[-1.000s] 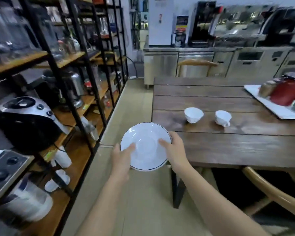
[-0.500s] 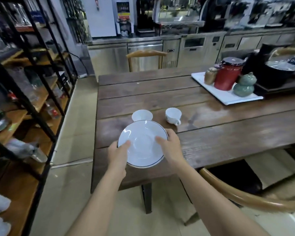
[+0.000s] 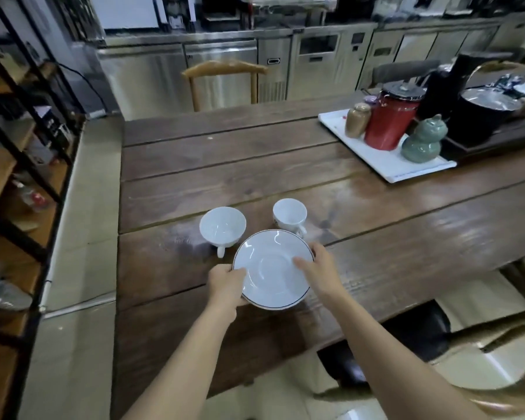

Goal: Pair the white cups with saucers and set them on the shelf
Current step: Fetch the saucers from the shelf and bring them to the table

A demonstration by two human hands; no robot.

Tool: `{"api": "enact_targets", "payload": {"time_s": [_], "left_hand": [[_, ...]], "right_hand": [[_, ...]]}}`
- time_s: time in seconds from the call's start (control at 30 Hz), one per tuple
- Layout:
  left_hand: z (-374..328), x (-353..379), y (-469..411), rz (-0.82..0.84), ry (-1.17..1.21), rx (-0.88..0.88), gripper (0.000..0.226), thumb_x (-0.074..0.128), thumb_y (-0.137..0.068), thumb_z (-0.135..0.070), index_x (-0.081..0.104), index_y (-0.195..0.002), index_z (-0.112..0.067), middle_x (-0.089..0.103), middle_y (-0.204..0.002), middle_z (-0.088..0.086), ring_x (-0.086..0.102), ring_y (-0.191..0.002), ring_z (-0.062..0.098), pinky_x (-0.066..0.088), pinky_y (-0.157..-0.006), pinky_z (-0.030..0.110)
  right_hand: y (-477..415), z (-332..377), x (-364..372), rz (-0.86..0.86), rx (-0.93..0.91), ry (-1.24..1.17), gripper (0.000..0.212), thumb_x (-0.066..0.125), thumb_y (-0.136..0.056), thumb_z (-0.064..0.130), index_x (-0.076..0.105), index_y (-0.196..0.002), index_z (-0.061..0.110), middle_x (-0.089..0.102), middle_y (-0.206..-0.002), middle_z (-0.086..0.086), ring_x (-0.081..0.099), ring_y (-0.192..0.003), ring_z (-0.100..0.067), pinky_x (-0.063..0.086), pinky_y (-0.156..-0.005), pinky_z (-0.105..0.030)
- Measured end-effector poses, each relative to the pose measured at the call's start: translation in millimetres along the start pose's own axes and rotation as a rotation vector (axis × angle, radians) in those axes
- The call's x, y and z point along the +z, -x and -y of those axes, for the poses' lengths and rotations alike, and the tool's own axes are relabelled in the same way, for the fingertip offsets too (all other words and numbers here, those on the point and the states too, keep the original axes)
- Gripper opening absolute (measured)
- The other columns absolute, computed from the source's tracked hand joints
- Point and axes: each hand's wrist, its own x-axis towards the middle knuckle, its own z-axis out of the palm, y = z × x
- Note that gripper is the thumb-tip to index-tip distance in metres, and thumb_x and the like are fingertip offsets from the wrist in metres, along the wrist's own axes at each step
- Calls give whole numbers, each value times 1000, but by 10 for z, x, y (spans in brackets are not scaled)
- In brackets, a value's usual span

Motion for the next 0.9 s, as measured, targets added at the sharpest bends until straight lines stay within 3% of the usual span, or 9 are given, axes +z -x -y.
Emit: {"api": "enact_targets", "payload": {"time_s": [0.07, 0.17, 0.33, 0.5, 0.63, 0.73, 0.83, 0.9], "left_hand": [[4, 20, -80, -17, -6, -21, 19, 53, -85, -1, 54, -69, -12, 59, -74, 5, 58, -65, 17, 48, -37, 24], [22, 78, -208, -47, -6, -45, 15, 55, -86, -5, 53, -76, -16, 56, -82, 2, 56, -71, 16, 50, -47, 29], [105, 154, -277, -117, 4, -102, 7, 56, -86, -6, 58, -86, -13, 58, -87, 4, 58, -80, 21, 54, -56, 33], [187, 211, -318, -207, 25, -121, 9, 57, -85, -5, 59, -91, -12, 59, -83, 0, 56, -72, 14, 53, -56, 33], [190, 232, -329, -263, -4, -103, 20, 57, -84, -3, 58, -70, -18, 59, -75, -2, 56, -66, 13, 52, -52, 30], [224, 248, -349, -278, -79, -86, 23, 53, -82, -2, 53, -61, -11, 55, -68, 5, 49, -62, 24, 49, -60, 31], [231, 255, -351, -275, -360, -20, 7, 57, -82, -11, 54, -86, -16, 50, -79, 2, 48, -78, 25, 40, -68, 31], [250, 228, -357, -308, -558, 26, 19, 60, -84, -21, 51, -100, -15, 48, -95, -2, 51, -91, 22, 42, -73, 33]], "right_hand": [[-104, -62, -7, 2, 34, 23, 26, 61, -78, 12, 56, -103, 11, 59, -84, 6, 57, -84, -21, 45, -70, -34], [-252, -167, 33, 34, 46, 49, 17, 61, -79, 14, 50, -92, 18, 54, -77, 13, 53, -76, -14, 37, -55, -22], [-411, -338, 105, 125, 66, 82, 16, 61, -83, 15, 47, -90, 17, 53, -76, 11, 51, -76, -15, 32, -51, -17], [-478, -391, 98, 201, 5, 213, 25, 59, -85, 22, 51, -105, 11, 53, -100, -1, 53, -92, -20, 37, -71, -29], [-505, -422, 79, 225, -24, 316, 30, 58, -86, 27, 51, -107, 7, 55, -112, -10, 55, -100, -28, 44, -82, -39], [-542, -416, 57, 263, -20, 352, 35, 59, -85, 28, 52, -110, 4, 53, -117, -14, 55, -104, -31, 45, -87, -44], [-519, -391, 49, 238, -38, 420, 48, 58, -86, 31, 41, -123, 6, 44, -126, -12, 52, -109, -34, 44, -88, -45], [-456, -389, 41, 164, -115, 514, 45, 56, -86, 33, 40, -120, 8, 45, -122, -10, 57, -101, -35, 43, -76, -41]]}}
